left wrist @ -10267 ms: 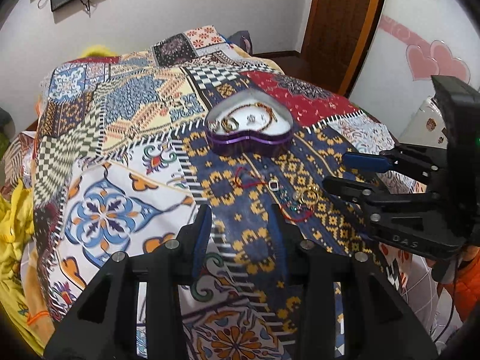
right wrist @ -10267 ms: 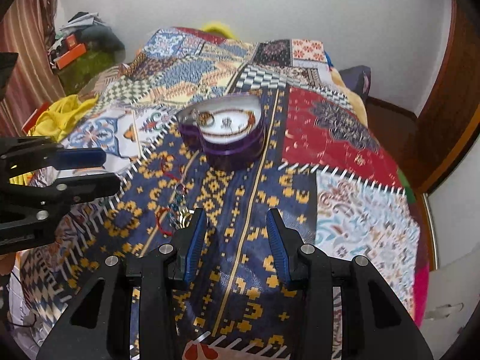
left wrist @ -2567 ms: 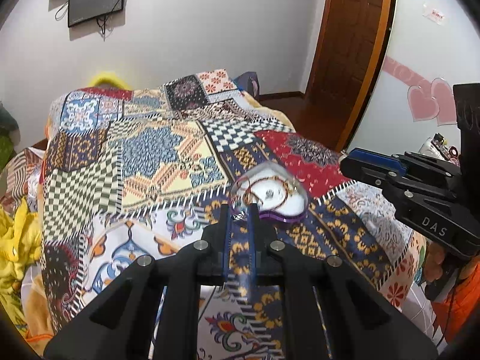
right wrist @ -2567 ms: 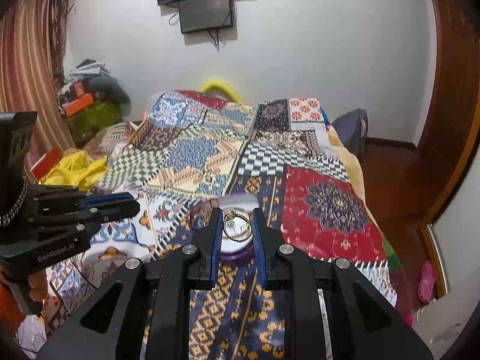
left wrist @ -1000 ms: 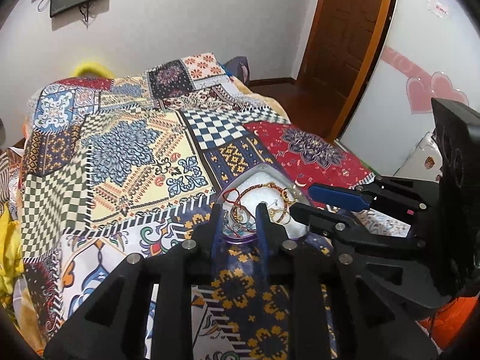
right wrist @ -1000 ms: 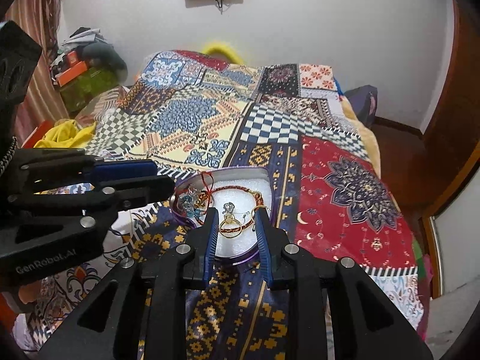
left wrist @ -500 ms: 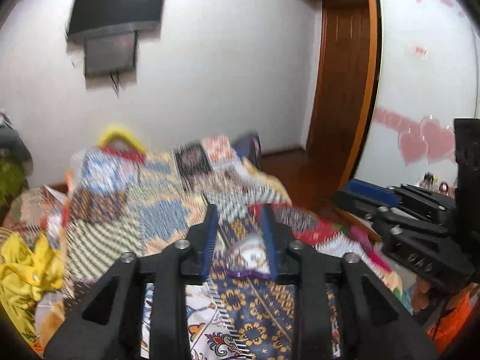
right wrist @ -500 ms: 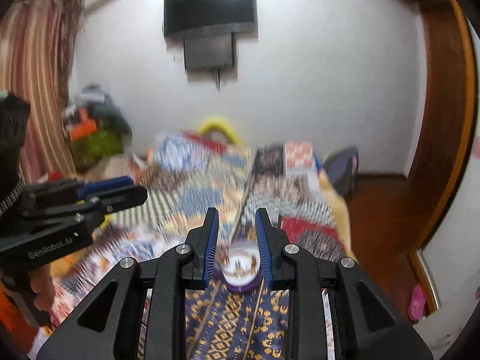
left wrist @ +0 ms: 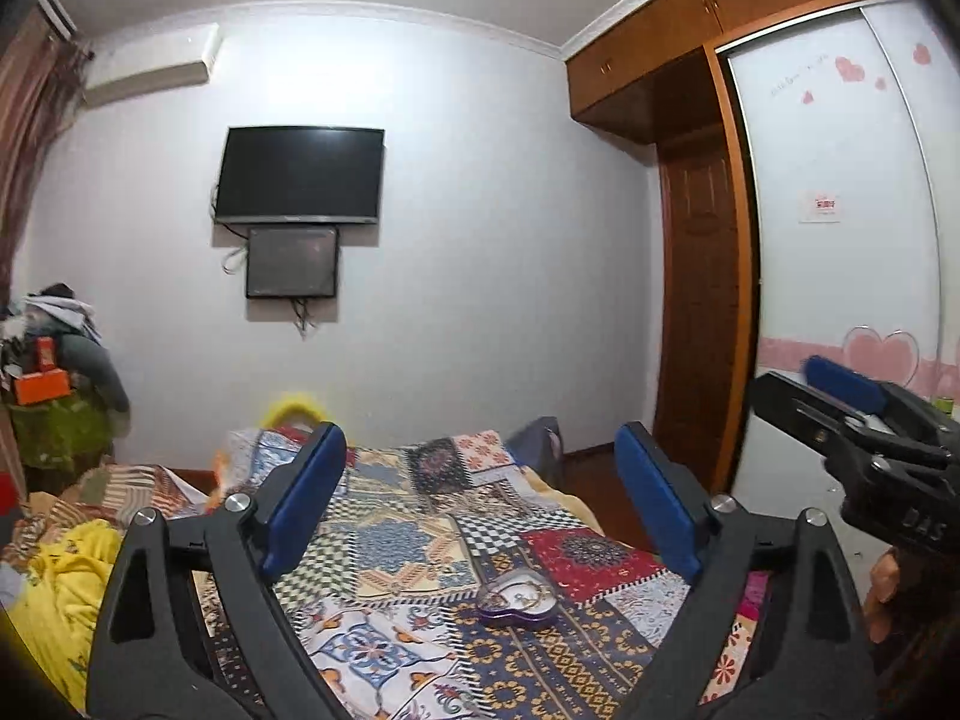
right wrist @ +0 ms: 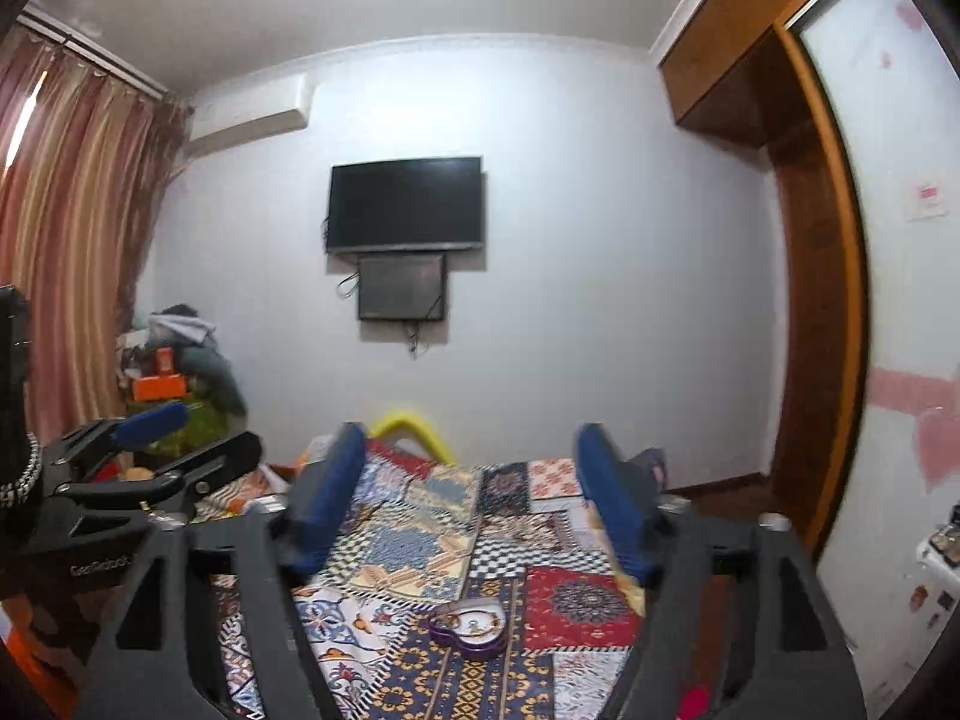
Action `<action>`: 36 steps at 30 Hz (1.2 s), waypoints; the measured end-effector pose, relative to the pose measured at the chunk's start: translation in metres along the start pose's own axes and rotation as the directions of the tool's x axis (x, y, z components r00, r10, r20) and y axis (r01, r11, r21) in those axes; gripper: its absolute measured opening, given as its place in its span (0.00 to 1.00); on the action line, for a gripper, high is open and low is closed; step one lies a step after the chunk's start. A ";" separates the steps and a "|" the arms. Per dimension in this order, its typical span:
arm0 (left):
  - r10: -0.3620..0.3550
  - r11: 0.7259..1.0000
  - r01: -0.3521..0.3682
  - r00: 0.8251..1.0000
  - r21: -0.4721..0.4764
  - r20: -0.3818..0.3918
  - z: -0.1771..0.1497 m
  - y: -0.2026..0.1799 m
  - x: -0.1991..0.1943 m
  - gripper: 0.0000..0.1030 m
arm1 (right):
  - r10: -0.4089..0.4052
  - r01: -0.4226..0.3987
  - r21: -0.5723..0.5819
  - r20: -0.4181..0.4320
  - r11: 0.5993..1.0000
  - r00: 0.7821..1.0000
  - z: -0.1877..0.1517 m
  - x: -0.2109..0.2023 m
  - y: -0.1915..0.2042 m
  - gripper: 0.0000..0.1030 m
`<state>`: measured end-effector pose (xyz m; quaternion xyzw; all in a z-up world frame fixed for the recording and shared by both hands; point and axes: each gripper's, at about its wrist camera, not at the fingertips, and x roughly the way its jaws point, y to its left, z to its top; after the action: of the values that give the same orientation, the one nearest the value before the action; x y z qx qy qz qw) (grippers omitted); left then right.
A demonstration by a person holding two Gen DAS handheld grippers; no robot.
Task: Organize jewelry
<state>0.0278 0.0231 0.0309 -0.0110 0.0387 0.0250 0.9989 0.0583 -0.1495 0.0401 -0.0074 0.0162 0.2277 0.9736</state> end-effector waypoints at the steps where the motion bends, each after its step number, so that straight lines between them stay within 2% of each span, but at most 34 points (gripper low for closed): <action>1: 0.006 1.000 -0.006 1.000 -0.001 -0.001 -0.002 0.001 -0.001 0.94 | -0.018 0.018 0.000 0.005 1.000 1.000 -0.001 0.002 0.000 0.87; 4: 0.014 1.000 -0.014 1.000 -0.013 -0.004 -0.006 0.001 -0.006 0.98 | -0.063 0.063 0.007 0.009 0.998 0.998 -0.006 0.006 0.001 0.98; 6: 0.018 1.000 -0.019 1.000 -0.012 -0.012 -0.007 0.001 -0.010 0.98 | -0.079 0.079 0.000 0.008 0.997 0.997 -0.007 0.003 0.003 1.00; 10: 0.026 1.000 -0.027 0.999 -0.005 -0.018 -0.010 0.000 -0.013 0.98 | -0.106 0.105 -0.042 -0.006 0.994 0.994 -0.009 0.002 0.011 1.00; 17: 0.027 1.000 -0.027 0.999 -0.007 -0.023 -0.015 0.002 -0.017 0.99 | -0.103 0.102 -0.056 -0.026 0.993 0.994 -0.015 -0.006 0.011 1.00; 36: 0.043 0.999 -0.044 0.998 -0.029 -0.047 -0.017 0.008 -0.010 0.99 | -0.088 0.087 -0.021 -0.061 0.996 0.994 -0.015 -0.013 0.003 1.00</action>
<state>0.0161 0.0300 0.0141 -0.0259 0.0615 0.0470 0.9967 0.0445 -0.1528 0.0254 -0.0238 0.0438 0.1847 0.9815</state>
